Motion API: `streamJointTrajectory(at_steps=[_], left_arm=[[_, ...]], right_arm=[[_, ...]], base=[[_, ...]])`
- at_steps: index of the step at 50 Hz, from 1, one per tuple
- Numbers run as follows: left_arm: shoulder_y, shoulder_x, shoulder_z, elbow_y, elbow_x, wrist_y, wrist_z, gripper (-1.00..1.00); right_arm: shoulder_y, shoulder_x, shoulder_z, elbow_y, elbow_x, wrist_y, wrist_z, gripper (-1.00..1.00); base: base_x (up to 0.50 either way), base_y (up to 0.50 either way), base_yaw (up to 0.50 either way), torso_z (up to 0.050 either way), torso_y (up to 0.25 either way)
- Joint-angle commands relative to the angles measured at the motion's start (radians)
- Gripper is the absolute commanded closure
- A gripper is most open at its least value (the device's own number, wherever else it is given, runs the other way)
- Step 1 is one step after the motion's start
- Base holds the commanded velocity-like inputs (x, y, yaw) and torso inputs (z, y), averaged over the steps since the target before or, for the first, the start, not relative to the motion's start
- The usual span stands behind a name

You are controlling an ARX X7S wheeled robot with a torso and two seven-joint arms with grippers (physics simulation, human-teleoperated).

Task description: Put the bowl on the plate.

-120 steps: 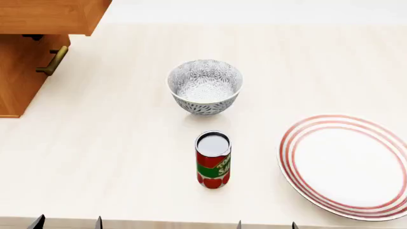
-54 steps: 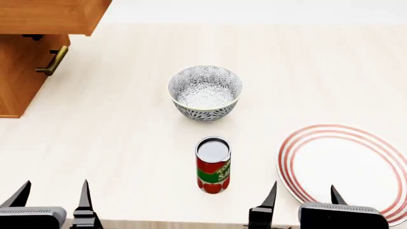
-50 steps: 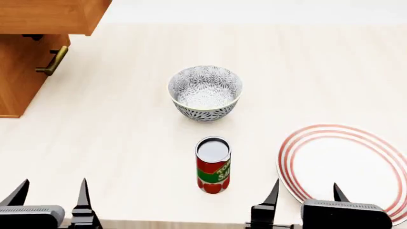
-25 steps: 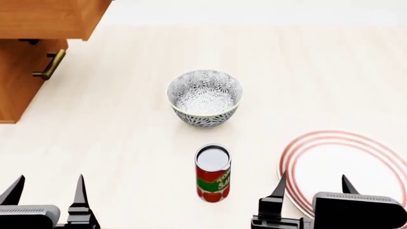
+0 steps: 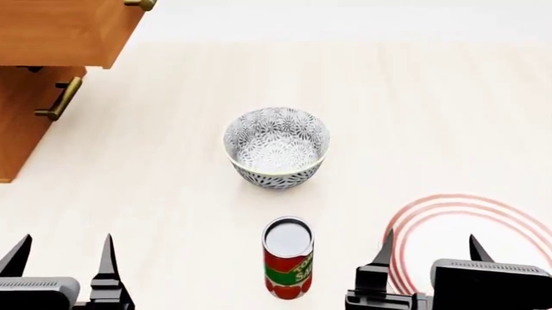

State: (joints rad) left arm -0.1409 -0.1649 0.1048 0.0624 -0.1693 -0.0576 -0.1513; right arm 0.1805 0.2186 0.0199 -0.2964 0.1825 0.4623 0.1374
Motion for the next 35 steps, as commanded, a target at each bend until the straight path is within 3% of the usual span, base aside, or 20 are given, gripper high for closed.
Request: streamJointTrajectory(at_steps=[1, 35], left_arm=[[-0.002, -0.008, 0.006, 0.011, -0.008, -0.005, -0.007, -1.0], [-0.005, -0.025, 0.022, -0.001, -0.023, 0.012, -0.022, -1.0]], right_arm=[[-0.002, 0.008, 0.0, -0.009, 0.007, 0.005, 0.004, -1.0], [-0.006, 0.024, 0.017, -0.023, 0.064, 0.005, -0.011, -1.0]], base=[[0.13, 0.0, 0.0, 0.0, 0.0], [0.13, 0.0, 0.0, 0.0, 0.0]])
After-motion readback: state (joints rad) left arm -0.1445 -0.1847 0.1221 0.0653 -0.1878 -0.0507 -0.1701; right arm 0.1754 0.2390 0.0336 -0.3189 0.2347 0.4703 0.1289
